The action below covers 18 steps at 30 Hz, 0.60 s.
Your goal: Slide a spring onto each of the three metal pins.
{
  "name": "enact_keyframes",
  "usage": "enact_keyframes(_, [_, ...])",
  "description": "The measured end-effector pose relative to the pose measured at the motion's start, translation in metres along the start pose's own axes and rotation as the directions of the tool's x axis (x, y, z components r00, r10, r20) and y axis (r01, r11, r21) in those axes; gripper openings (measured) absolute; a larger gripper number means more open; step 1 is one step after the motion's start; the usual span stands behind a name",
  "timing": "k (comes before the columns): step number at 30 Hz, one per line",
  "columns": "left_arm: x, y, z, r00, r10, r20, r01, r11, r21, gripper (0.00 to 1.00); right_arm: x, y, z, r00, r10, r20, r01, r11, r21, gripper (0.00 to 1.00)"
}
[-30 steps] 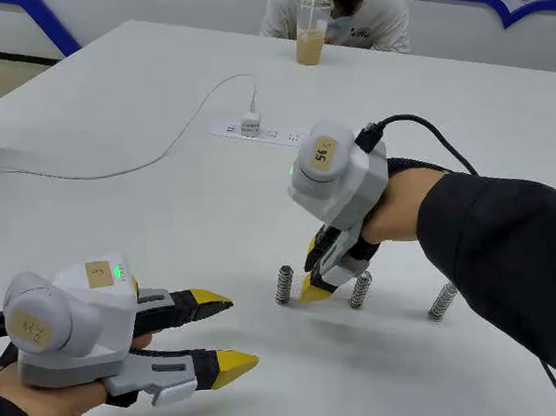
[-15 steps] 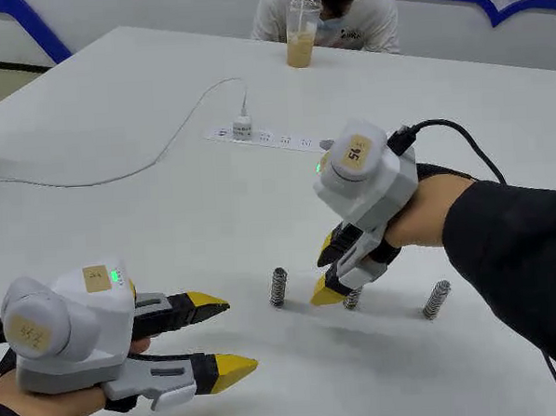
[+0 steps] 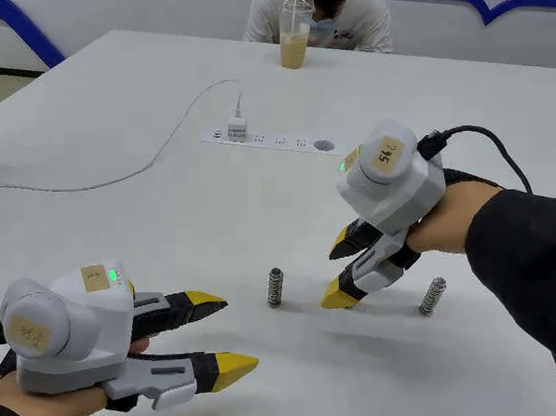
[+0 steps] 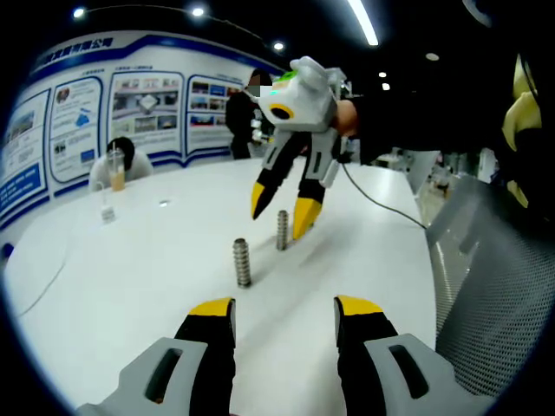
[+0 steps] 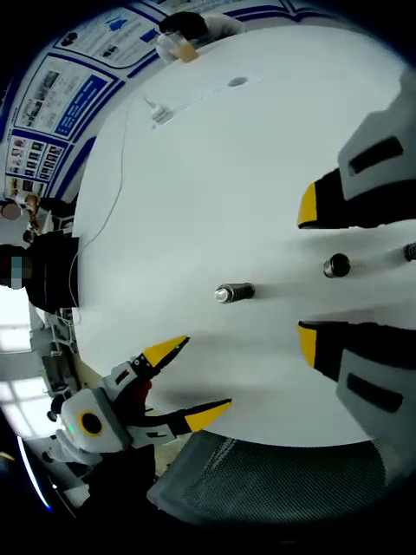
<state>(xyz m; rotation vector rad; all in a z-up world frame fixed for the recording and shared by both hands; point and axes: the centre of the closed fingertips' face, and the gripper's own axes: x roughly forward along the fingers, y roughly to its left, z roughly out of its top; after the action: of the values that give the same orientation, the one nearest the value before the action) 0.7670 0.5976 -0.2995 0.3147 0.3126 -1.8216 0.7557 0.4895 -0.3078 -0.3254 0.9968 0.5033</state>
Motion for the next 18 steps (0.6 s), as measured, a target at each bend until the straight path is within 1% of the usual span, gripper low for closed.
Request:
enact_keyframes(11, [0.001,0.000,0.003,1.0000,0.004,0.000,-0.004,1.000,-0.002,0.48,-0.013,-0.007,-0.016,0.9990,-0.035,0.028,0.034,0.998,0.043,0.47])
enact_keyframes(18, [0.003,0.002,0.003,1.0000,0.008,-0.001,-0.008,1.000,-0.005,0.48,-0.023,-0.015,-0.024,0.9964,-0.065,0.054,0.061,0.995,0.081,0.48])
